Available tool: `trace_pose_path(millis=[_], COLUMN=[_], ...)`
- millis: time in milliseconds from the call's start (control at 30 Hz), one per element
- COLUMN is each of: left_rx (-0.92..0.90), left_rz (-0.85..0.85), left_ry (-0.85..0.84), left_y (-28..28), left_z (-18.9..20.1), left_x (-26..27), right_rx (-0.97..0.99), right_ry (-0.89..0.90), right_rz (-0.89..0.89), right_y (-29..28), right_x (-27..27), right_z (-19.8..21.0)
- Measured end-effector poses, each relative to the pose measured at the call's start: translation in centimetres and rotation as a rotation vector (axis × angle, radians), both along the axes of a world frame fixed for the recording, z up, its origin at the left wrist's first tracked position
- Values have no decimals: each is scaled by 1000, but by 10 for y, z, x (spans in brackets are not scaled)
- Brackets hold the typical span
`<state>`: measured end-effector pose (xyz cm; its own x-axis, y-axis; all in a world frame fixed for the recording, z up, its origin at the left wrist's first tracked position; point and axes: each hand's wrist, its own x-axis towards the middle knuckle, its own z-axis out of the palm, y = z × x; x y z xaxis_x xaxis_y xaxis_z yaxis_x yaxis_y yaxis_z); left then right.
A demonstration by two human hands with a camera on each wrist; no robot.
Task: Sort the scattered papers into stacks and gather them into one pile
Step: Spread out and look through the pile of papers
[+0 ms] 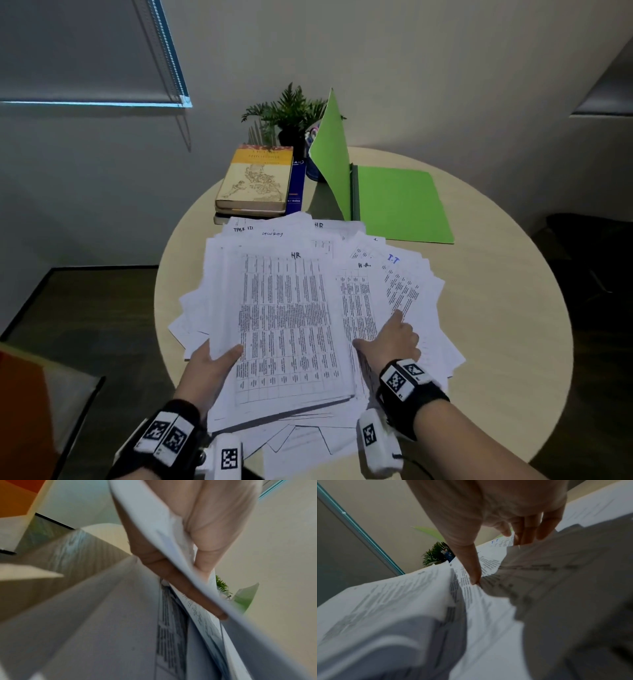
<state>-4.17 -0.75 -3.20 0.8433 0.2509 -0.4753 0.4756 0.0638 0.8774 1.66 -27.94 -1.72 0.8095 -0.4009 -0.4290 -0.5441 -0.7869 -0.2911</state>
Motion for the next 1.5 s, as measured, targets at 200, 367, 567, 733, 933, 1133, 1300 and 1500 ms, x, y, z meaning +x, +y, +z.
trace_pose_path(millis=[200, 367, 567, 733, 933, 1133, 1300, 1500], left_rx=[-61, -42, 7, 3, -33, -40, -44, -67], left_rz=[77, 67, 27, 46, 118, 139, 136, 131], left_ry=[-59, -67, -89, -76, -32, -8, 6, -10], left_y=[5, 12, 12, 14, 32, 42, 47, 48], left_z=[11, 11, 13, 20, 14, 10, 11, 20], left_x=[6, 9, 7, 4, 3, 3, 4, 0], right_rx=[333, 174, 147, 293, 385, 510, 691, 682], right_ry=[-136, -105, -72, -164, -364, -381, -385, -369], right_rz=[-154, -322, -335, -400, -343, -380, -304, -144], right_y=[-17, -38, -27, -37, -65, -88, -57, 1], right_x=[4, 5, 7, 7, -5, 0, -1, 25], right_z=[2, 3, -2, -12, -1, -8, -14, -7])
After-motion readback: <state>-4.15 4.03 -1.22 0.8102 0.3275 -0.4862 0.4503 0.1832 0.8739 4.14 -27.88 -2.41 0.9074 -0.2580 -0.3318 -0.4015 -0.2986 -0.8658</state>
